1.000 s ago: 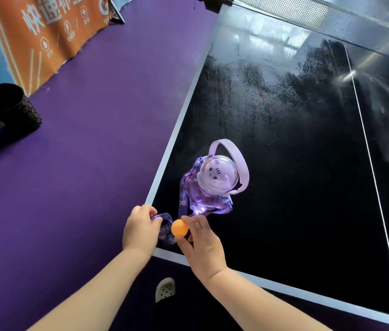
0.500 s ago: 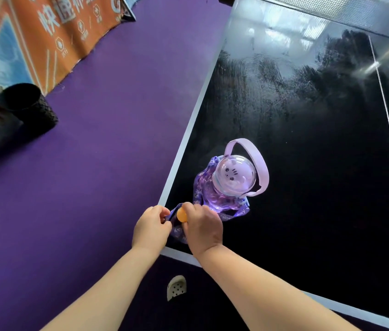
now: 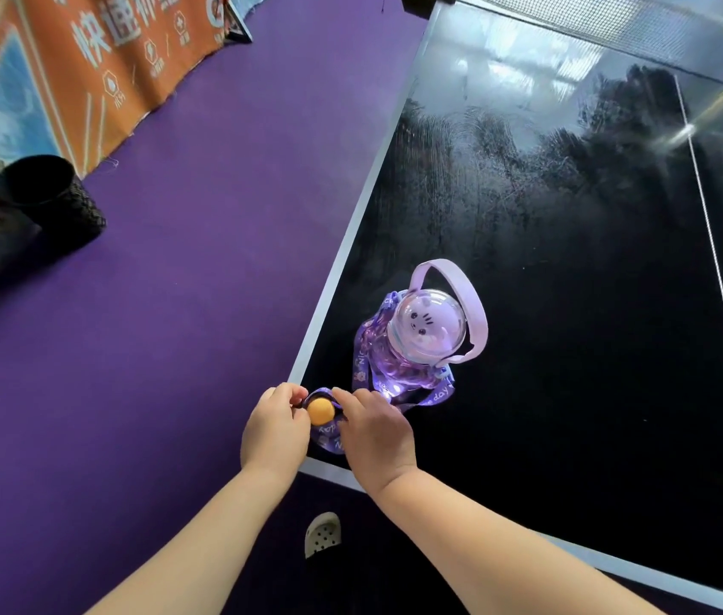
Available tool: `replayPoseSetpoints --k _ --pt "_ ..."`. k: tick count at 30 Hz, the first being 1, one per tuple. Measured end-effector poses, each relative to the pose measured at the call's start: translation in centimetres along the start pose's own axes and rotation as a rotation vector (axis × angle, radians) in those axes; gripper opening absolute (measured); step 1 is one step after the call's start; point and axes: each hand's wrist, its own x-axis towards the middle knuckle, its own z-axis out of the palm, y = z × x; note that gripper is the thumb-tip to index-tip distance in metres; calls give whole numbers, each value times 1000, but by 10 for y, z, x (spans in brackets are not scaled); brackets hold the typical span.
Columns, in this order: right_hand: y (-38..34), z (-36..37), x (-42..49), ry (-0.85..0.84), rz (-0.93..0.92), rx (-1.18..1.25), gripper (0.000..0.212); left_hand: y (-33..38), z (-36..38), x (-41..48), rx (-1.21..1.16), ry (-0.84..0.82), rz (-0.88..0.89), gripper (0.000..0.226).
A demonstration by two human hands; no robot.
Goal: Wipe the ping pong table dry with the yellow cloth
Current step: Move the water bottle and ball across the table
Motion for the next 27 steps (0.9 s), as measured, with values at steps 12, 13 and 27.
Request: replayPoseSetpoints --k 12,13,27 --pt "61 -43 -51 -17 166 167 36 49 33 -41 -57 -74 363 20" --pt "71 -46 -59 -5 189 146 39 55 40 -46 -40 -114 404 20" --pt "237 -156 -257 126 784 185 31 209 204 -182 372 -511 930 31"
